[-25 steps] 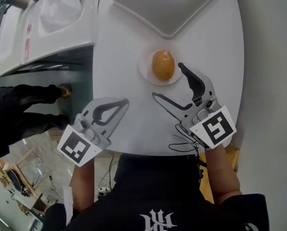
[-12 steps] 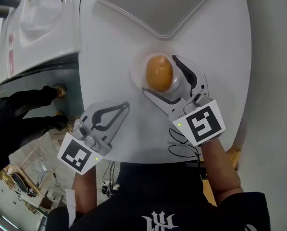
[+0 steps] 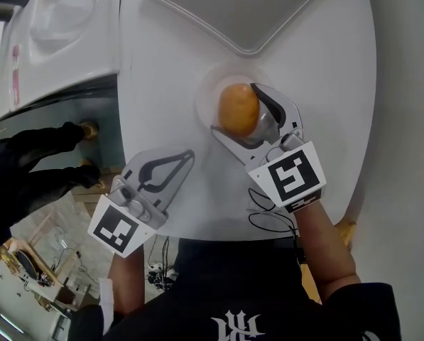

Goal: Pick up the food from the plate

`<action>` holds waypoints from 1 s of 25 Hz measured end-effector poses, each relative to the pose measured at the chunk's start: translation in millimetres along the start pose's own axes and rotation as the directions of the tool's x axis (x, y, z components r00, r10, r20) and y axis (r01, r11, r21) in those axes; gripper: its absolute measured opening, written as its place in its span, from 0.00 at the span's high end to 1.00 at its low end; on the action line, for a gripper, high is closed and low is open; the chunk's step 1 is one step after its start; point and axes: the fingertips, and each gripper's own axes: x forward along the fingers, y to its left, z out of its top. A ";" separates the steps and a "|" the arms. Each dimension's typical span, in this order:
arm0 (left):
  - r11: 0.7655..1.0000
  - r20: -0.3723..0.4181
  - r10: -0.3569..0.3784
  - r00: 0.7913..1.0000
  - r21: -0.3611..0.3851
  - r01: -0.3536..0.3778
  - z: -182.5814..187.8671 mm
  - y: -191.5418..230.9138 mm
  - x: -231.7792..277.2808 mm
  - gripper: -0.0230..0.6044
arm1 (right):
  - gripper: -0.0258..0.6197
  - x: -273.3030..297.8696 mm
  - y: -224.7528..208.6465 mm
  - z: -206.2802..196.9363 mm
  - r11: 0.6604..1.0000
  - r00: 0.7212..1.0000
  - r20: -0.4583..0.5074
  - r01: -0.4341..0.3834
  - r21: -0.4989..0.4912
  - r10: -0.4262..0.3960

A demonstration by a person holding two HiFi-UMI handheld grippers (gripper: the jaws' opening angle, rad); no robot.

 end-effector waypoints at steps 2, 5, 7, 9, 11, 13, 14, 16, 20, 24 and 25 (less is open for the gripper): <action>1.000 0.005 0.004 1.000 0.001 -0.004 1.6 -1.4 -2.5 0.96 | 0.35 0.2 -0.1 -0.6 1.000 1.000 -0.011 -0.005 -0.021 0.005; 1.000 0.015 0.011 1.000 0.013 -0.011 5.8 -4.4 -8.4 0.96 | 0.35 -0.4 0.2 -0.3 0.999 0.999 -0.031 -0.010 -0.045 0.008; 1.000 0.027 0.020 0.999 0.022 -0.020 9.1 -7.3 -15.2 0.96 | 0.35 -3.2 1.3 3.0 0.998 1.000 -0.028 -0.007 -0.058 0.005; 0.999 0.056 0.036 0.998 0.018 -0.037 13.9 -10.5 -25.1 0.96 | 0.35 -9.8 4.1 11.0 0.998 1.000 -0.007 -0.002 -0.064 0.001; 0.999 0.093 0.051 0.994 -0.003 -0.051 21.2 -19.2 -40.8 0.96 | 0.35 -23.9 13.7 21.0 0.998 1.000 0.013 0.003 -0.064 -0.002; 0.998 0.121 0.061 0.991 -0.013 -0.060 30.4 -35.6 -63.7 0.96 | 0.35 -45.9 31.7 33.0 0.997 0.999 0.030 0.011 -0.071 -0.009; 0.998 0.130 0.063 0.990 -0.007 -0.063 35.1 -45.5 -76.3 0.96 | 0.35 -58.9 42.1 40.1 0.997 0.999 0.043 0.019 -0.079 -0.015; 0.997 0.154 0.065 0.986 0.019 -0.069 45.9 -66.4 -101.1 0.96 | 0.35 -88.2 63.7 56.6 0.995 0.996 0.086 0.038 -0.092 -0.030; 0.993 0.228 0.042 0.973 0.096 -0.065 72.0 -113.9 -149.1 0.96 | 0.35 -157.8 117.7 95.9 0.993 0.975 0.219 0.069 -0.099 -0.046; 0.987 0.264 -0.005 0.964 0.154 -0.037 81.2 -163.2 -186.8 0.96 | 0.35 -225.4 181.3 116.5 0.985 0.942 0.327 0.122 -0.121 -0.077; 0.986 0.274 -0.017 0.962 0.164 -0.030 82.3 -173.3 -192.7 0.96 | 0.35 -237.9 195.5 118.7 0.985 0.935 0.347 0.122 -0.124 -0.073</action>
